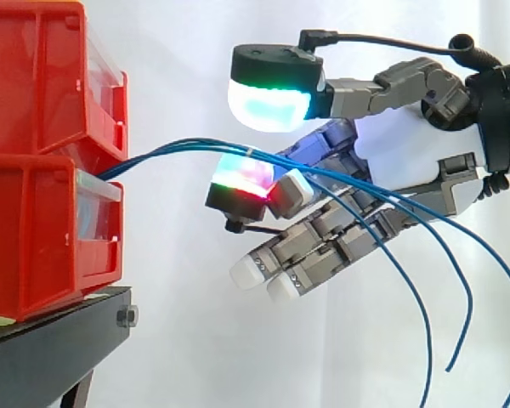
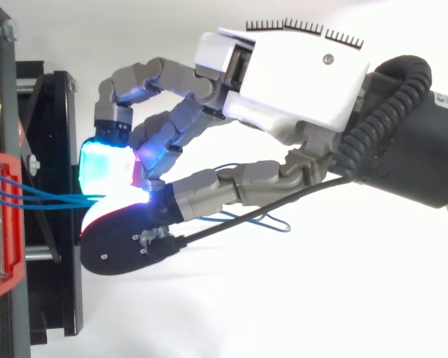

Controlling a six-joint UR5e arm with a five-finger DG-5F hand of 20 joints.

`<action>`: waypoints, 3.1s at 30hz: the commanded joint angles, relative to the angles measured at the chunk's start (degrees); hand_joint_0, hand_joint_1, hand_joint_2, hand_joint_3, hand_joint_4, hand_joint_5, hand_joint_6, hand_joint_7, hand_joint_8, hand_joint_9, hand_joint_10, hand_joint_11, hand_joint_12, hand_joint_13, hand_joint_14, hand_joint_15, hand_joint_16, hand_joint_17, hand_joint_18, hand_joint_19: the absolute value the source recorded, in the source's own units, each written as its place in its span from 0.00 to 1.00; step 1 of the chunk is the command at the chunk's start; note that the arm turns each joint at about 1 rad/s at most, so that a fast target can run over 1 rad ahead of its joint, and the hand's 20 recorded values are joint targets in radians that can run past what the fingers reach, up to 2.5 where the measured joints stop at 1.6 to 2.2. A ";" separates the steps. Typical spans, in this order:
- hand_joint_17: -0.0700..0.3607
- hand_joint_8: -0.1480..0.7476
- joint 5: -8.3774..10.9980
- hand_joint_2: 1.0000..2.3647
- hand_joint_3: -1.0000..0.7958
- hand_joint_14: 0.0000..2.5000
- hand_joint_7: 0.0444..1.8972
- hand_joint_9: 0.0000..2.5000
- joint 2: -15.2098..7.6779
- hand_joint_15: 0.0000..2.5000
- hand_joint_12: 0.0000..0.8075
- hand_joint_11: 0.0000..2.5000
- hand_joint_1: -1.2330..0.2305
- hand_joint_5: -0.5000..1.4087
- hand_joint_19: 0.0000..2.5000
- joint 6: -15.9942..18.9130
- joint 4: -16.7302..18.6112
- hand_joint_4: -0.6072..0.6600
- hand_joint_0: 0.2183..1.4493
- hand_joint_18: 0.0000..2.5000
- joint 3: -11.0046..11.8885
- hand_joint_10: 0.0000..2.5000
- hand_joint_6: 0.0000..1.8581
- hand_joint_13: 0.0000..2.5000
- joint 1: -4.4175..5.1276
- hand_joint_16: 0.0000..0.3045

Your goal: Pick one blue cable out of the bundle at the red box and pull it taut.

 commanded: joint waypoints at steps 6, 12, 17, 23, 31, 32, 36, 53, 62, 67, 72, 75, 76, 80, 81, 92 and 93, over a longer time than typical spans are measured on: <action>0.50 0.53 0.00 0.00 0.28 0.00 0.68 0.34 -0.01 0.11 0.54 0.44 0.23 0.15 0.09 0.03 -0.08 0.71 0.29 0.22 0.00 0.01 0.48 0.24 0.00 0.21; 0.49 0.53 0.00 0.00 0.30 0.00 0.69 0.34 -0.01 0.10 0.53 0.44 0.25 0.15 0.08 -0.06 -0.08 0.71 0.35 0.22 0.00 0.01 0.48 0.25 0.00 0.21; 0.49 0.53 0.00 0.01 0.36 0.00 0.72 0.35 -0.01 0.11 0.53 0.44 0.25 0.15 0.08 0.03 -0.08 0.71 0.35 0.23 0.00 0.01 0.48 0.25 0.00 0.21; 0.49 0.53 0.00 0.01 0.41 0.00 0.71 0.35 0.07 0.10 0.54 0.44 0.24 0.15 0.08 -0.06 -0.08 0.71 0.37 0.23 0.00 0.01 0.48 0.25 0.00 0.21; 0.49 0.52 0.00 0.01 0.39 0.00 0.68 0.34 0.07 0.10 0.53 0.43 0.23 0.15 0.07 0.03 -0.25 0.71 0.41 0.24 0.00 0.01 0.49 0.26 0.00 0.21; 0.49 0.53 0.00 0.01 0.39 0.00 0.68 0.34 -0.01 0.10 0.53 0.43 0.23 0.15 0.07 0.03 -0.34 0.71 0.41 0.24 0.00 0.01 0.49 0.26 0.00 0.21; 0.49 0.53 0.00 0.01 0.37 0.00 0.70 0.35 -0.01 0.10 0.53 0.44 0.25 0.15 0.08 0.03 -0.34 0.71 0.37 0.24 0.00 0.01 0.48 0.26 0.00 0.21; 0.49 0.53 0.00 0.01 0.42 0.00 0.77 0.38 -0.01 0.11 0.54 0.45 0.33 0.17 0.11 0.38 -0.34 0.69 0.31 0.22 0.00 0.01 0.48 0.26 0.00 0.21; 0.49 0.51 0.00 0.01 0.41 0.00 0.76 0.39 -0.01 0.11 0.53 0.45 0.34 0.18 0.11 3.37 -1.92 0.67 0.30 0.21 0.09 0.01 0.47 0.25 0.35 0.21; 0.49 0.50 0.00 0.01 0.40 0.00 0.76 0.40 -0.01 0.11 0.53 0.45 0.35 0.18 0.11 4.25 -2.54 0.68 0.29 0.21 0.00 0.01 0.47 0.26 0.44 0.21; 0.49 0.50 0.00 0.01 0.39 0.00 0.76 0.40 -0.01 0.11 0.54 0.45 0.36 0.18 0.12 4.34 -2.54 0.69 0.29 0.21 0.09 0.01 0.47 0.25 0.44 0.21; 0.49 0.51 0.00 0.01 0.39 0.00 0.76 0.40 0.07 0.11 0.54 0.45 0.34 0.18 0.11 4.42 -2.54 0.71 0.30 0.21 0.09 0.01 0.47 0.26 0.44 0.21; 0.49 0.51 0.00 0.01 0.39 0.00 0.76 0.40 -0.01 0.11 0.53 0.45 0.32 0.18 0.11 4.42 -2.54 0.71 0.31 0.22 0.09 0.01 0.47 0.26 0.44 0.21; 0.49 0.51 0.00 0.01 0.36 0.00 0.75 0.39 -0.01 0.11 0.52 0.45 0.25 0.17 0.09 4.42 -2.54 0.69 0.36 0.23 0.09 0.01 0.48 0.26 0.44 0.20; 0.49 0.52 0.00 0.01 0.35 0.00 0.75 0.39 -0.01 0.11 0.53 0.45 0.24 0.17 0.08 4.34 -2.54 0.70 0.37 0.24 0.09 0.01 0.48 0.26 0.44 0.20; 0.48 0.50 0.00 0.01 0.34 0.00 0.77 0.42 -0.01 0.11 0.52 0.47 0.30 0.18 0.10 4.42 -2.72 0.71 0.32 0.24 0.18 0.01 0.47 0.27 0.44 0.20; 0.48 0.49 0.00 0.01 0.35 0.00 0.77 0.42 -0.01 0.11 0.52 0.47 0.31 0.18 0.10 4.34 -2.72 0.71 0.32 0.24 0.18 0.01 0.47 0.27 0.44 0.20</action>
